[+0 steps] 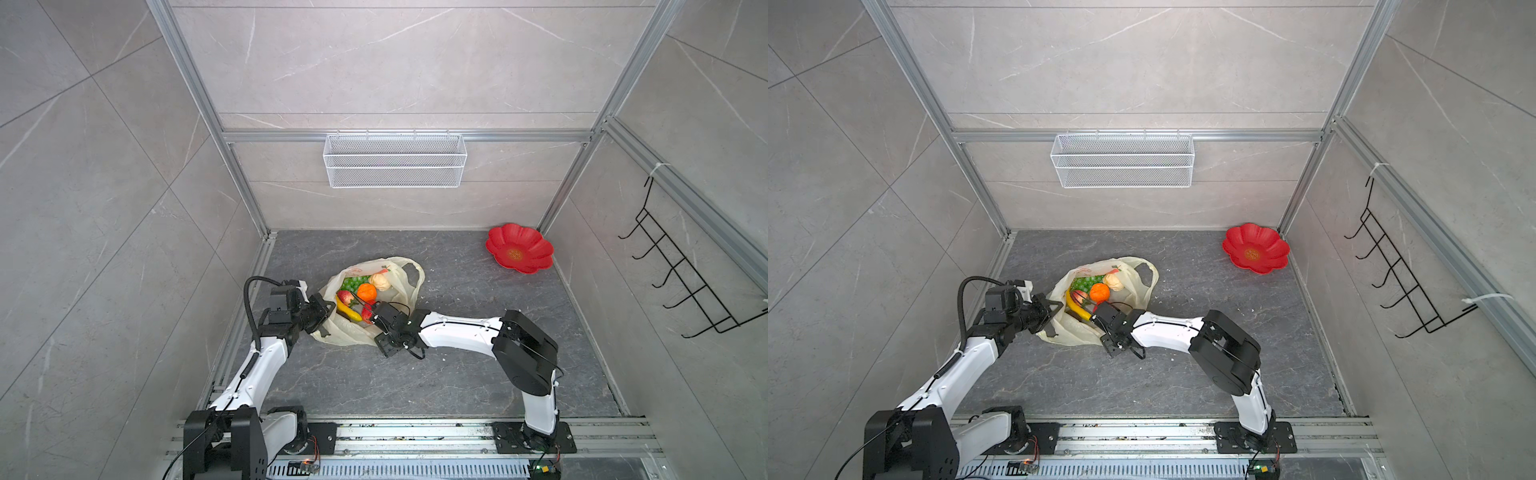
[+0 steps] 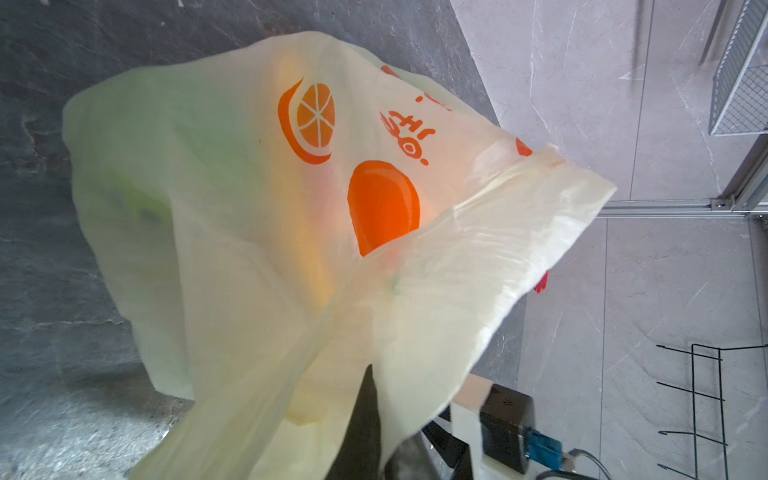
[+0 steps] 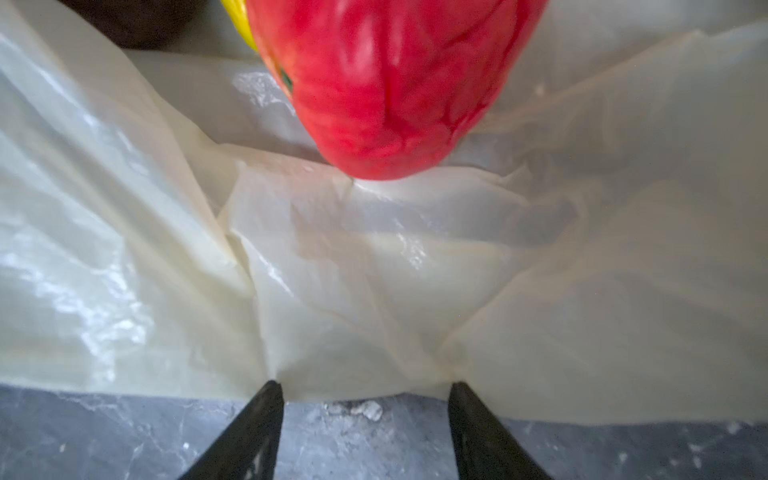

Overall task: Take the fake fruits out of the plastic bag
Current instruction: 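Move the right gripper to the red flower-shaped plate and grasp its rim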

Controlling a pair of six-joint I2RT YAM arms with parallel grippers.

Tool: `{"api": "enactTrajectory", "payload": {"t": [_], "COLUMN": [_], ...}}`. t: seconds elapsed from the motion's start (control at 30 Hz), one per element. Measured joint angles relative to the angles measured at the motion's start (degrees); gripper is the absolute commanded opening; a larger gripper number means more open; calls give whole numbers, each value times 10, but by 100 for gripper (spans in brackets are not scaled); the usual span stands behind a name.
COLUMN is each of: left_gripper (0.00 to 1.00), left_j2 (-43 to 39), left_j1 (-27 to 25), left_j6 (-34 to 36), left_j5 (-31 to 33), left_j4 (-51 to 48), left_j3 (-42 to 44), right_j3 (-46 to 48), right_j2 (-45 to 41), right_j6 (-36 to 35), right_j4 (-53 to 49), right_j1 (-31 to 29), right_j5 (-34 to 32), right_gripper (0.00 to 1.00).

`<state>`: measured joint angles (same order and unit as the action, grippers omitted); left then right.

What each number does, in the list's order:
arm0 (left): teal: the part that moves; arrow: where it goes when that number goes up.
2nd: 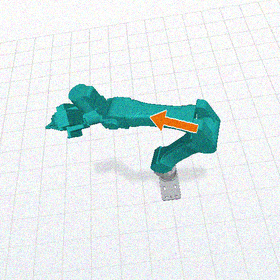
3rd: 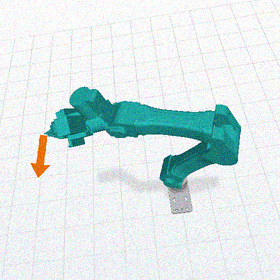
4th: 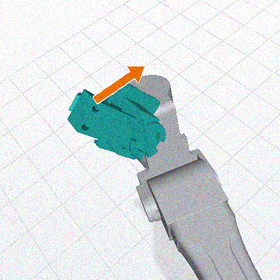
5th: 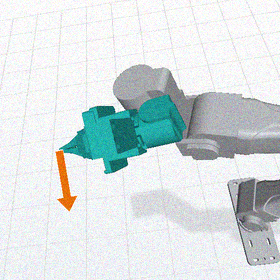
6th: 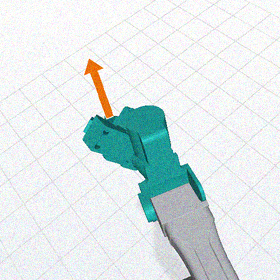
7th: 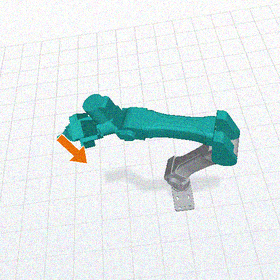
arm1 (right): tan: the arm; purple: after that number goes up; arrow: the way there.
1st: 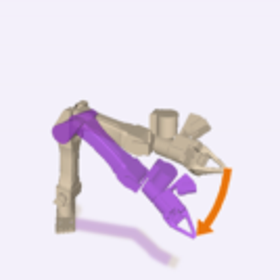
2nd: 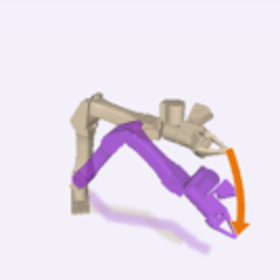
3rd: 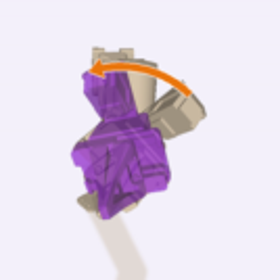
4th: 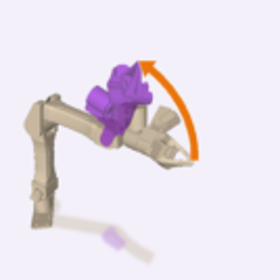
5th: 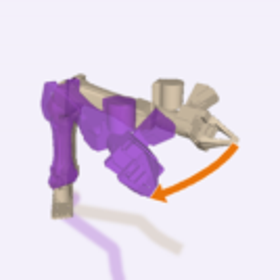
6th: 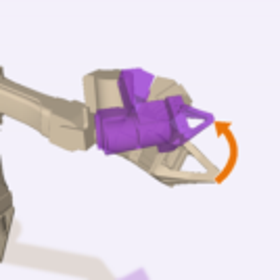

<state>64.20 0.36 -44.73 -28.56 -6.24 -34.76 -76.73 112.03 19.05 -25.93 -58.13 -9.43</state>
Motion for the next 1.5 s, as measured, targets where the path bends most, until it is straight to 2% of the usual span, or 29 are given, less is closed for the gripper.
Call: {"api": "enactTrajectory", "payload": {"t": [0.2,0.3,0.4,0.57,0.73,0.87,1.23,1.5], "left_gripper": [0,0,0,0,0,0,0,0], "left_j2": [-36,-58,-65,-65,-65,-64,-54,-49], "left_j1": [0,0,0,0,-1,-3,-8,-17], "left_j6": [4,5,5,3,2,2,2,2], "left_j5": [5,13,15,14,12,9,-2,-3], "left_j4": [5,13,21,24,25,25,32,33], "left_j3": [24,36,43,43,43,43,43,43], "right_j3": [4,5,8,20,56,68,63,33], "right_j2": [-110,-177,-232,-268,-255,-209,-78,-26], "right_j6": [0,1,15,66,150,211,375,425], "right_j4": [-4,-5,-7,-13,-10,7,66,133], "right_j1": [7,38,115,300,459,543,608,640], "right_j5": [-13,-18,-17,-30,-5,7,-24,-33], "right_gripper": [72,74,75,78,76,78,79,80]}}
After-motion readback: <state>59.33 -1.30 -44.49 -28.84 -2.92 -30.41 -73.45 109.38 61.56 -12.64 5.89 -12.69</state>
